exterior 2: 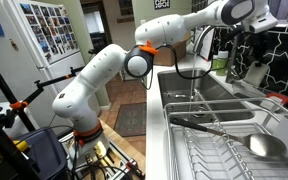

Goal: Rinse the small, white object

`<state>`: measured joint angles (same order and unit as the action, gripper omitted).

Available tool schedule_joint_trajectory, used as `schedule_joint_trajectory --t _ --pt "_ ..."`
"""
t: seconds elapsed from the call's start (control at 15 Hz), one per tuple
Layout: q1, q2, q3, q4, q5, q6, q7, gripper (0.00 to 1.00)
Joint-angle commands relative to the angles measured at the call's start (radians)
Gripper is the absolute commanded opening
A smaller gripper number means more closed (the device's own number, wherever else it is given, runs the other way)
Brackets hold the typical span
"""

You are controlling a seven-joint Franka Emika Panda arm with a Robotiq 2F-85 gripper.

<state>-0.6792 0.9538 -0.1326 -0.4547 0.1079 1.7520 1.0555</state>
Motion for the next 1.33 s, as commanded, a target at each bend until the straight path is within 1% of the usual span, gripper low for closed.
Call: schedule_joint_trajectory --t 0.0,0.2,0.4,0.53,0.6,0.8,0.93,1.13,1.2,1.27 --pt "0.011 0.055 -0.017 0.011 -0.023 0.098 -0.004 0.02" --pt "0.015 0.087 -0.007 0.007 -0.014 0.142 -0.015 0.02" --pt "0.022 0.106 -0.002 0.005 -0.010 0.148 -0.026 0.02" --pt "0.027 0.114 -0.002 0.005 -0.010 0.147 -0.031 0.32" --pt "0.028 0.115 -0.001 0.006 -0.008 0.144 -0.031 0.37" --pt "0.024 0.102 0.000 0.006 -0.003 0.145 -0.033 0.59" --pt "0.024 0.079 -0.003 -0.015 -0.007 0.161 -0.033 0.74" --pt "0.017 0.052 0.015 -0.022 0.013 0.144 -0.044 0.96" --pt "0.019 0.041 0.020 -0.025 0.017 0.130 -0.047 1.00" --pt "0.021 0.029 0.033 -0.030 0.025 0.110 -0.077 1.00"
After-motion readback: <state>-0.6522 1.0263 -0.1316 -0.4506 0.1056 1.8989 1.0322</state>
